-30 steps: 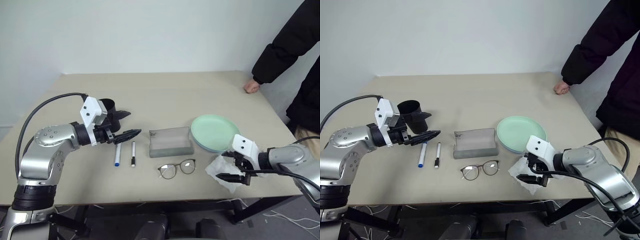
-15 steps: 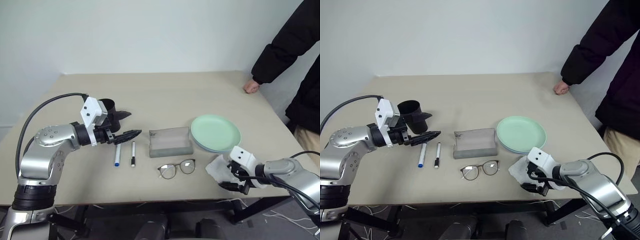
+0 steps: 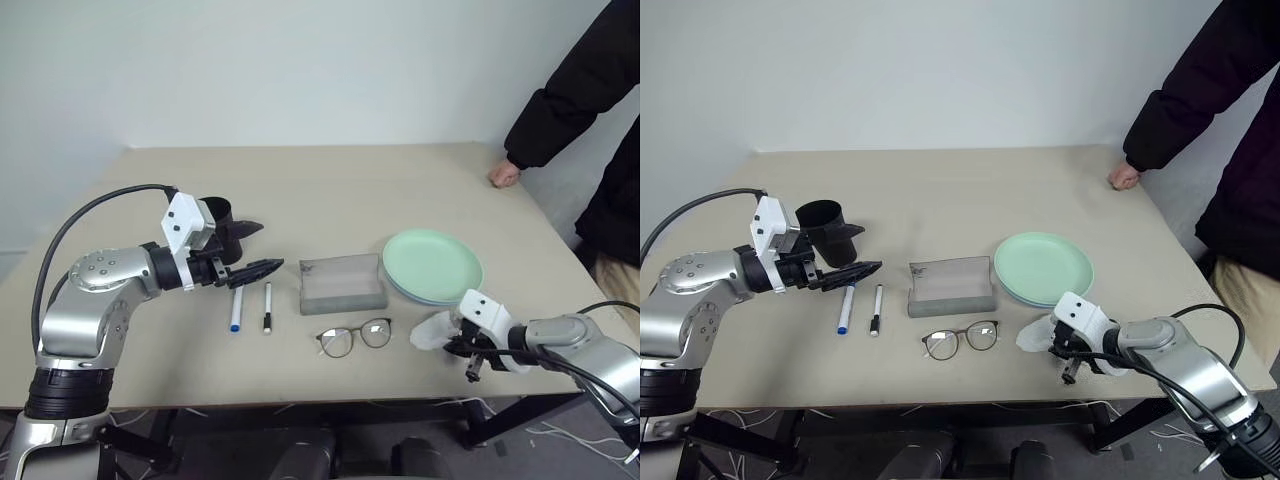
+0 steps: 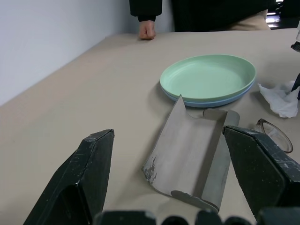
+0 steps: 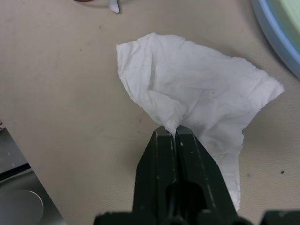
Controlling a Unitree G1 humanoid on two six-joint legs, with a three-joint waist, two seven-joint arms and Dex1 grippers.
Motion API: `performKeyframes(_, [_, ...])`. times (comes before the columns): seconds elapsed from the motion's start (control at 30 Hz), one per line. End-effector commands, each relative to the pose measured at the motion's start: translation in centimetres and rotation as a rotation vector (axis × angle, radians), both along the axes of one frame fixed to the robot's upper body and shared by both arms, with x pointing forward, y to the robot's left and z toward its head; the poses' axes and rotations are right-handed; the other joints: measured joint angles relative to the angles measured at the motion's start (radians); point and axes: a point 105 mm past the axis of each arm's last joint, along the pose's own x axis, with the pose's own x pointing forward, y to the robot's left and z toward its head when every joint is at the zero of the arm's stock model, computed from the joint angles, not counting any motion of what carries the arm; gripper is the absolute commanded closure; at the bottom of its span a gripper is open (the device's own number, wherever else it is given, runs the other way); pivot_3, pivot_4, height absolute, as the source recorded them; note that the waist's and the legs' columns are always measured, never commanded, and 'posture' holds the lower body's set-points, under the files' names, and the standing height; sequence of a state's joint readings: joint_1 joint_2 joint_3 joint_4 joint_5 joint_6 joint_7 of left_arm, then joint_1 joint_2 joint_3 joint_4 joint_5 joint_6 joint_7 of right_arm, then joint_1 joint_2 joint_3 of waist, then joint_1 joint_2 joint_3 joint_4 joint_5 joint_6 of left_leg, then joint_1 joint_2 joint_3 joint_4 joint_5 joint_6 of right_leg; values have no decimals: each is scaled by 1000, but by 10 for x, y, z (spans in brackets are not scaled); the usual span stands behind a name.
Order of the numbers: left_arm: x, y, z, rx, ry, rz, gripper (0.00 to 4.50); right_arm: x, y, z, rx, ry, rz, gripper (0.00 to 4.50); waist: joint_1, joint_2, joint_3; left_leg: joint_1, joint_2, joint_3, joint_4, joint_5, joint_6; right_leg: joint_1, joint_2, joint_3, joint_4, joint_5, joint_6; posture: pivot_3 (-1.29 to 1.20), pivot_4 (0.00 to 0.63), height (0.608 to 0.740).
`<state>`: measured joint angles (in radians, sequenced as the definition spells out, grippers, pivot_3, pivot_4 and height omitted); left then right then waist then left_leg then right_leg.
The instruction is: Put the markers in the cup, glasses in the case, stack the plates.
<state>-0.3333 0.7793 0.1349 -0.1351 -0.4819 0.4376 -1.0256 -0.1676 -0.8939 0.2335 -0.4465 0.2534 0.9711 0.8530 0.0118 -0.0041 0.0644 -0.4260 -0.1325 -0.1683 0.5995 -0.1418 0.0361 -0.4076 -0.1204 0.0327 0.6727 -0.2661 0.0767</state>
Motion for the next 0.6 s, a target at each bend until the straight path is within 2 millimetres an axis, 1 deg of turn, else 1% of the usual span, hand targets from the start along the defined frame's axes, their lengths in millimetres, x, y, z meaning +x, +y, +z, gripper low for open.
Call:
performKeyframes(0.03, [2, -2, 14, 11, -62, -9, 582, 8, 0, 15, -10, -57, 23, 4477, 0, 0, 0, 0, 0, 0, 0, 0, 0, 0, 0, 0, 0, 0, 0, 0, 0, 727])
performKeyframes(0.07, [2, -2, 14, 10, -63, -9, 582, 9, 5, 23, 18, -70, 51, 4477, 0, 0, 0, 0, 0, 0, 0, 0, 0, 0, 0, 0, 0, 0, 0, 0, 0, 727])
performKeyframes(0.1, [3, -2, 14, 10, -64, -9, 582, 9, 12, 36, 61, -84, 91, 4477, 0, 0, 0, 0, 0, 0, 0, 0, 0, 0, 0, 0, 0, 0, 0, 0, 0, 727])
performKeyframes(0.13, [3, -2, 14, 11, -65, -9, 582, 10, 20, 50, 125, -85, 123, 4477, -1, 0, 0, 0, 0, 0, 0, 0, 0, 0, 0, 0, 0, 0, 0, 0, 0, 727])
performKeyframes(0.17, [3, -2, 15, 11, -65, -9, 582, 13, 28, 70, 204, -100, 149, 4477, -3, 1, 0, 0, 0, 0, 0, 0, 0, 0, 0, 0, 0, 0, 0, 0, 0, 727])
performKeyframes(0.23, [3, -1, 15, 14, -67, -9, 582, 18, 36, 97, 309, -127, 176, 4477, -8, 1, 0, -1, 0, 0, 0, 0, 0, 0, 0, 0, 0, 0, 0, 0, 0, 727])
performKeyframes(0.3, [4, -1, 15, 18, -70, -8, 582, 28, 39, 115, 343, -181, 181, 4477, -7, 0, 0, 0, 1, 0, 0, 0, 0, 0, 0, -1, 0, 1, 1, 0, 0, 727])
performKeyframes(0.33, [4, -2, 16, 20, -73, -9, 582, 38, 39, 121, 352, -210, 160, 4477, -7, 0, 0, 0, 1, -1, 0, 0, 0, 0, 0, -2, -1, 1, 1, 0, 0, 727])
performKeyframes(0.4, [4, -3, 16, 29, -78, -13, 582, 54, 39, 129, 364, -247, 106, 4477, -7, -1, 0, 0, 1, -2, 0, 0, 0, 1, 1, -3, -3, 1, 0, 0, 0, 727])
performKeyframes(0.43, [4, -3, 16, 30, -79, -14, 582, 65, 37, 129, 356, -269, 66, 4477, -7, -1, 0, -1, 1, -2, 0, 0, 0, 1, 1, -3, -3, 1, 0, 0, 0, 727])
performKeyframes(0.5, [5, -3, 15, 39, -80, -13, 582, 87, 29, 120, 288, -299, -19, 4477, -7, -1, 0, -1, 1, -1, 0, 0, 0, 1, 1, -3, -4, 2, -1, 0, 0, 727])
performKeyframes(0.6, [5, -3, 13, 56, -81, -12, 582, 110, 19, 102, 240, -306, -123, 4477, -7, -1, 0, 0, 1, -1, 0, 0, 0, 1, 1, -3, -4, 3, -1, 0, 0, 727])
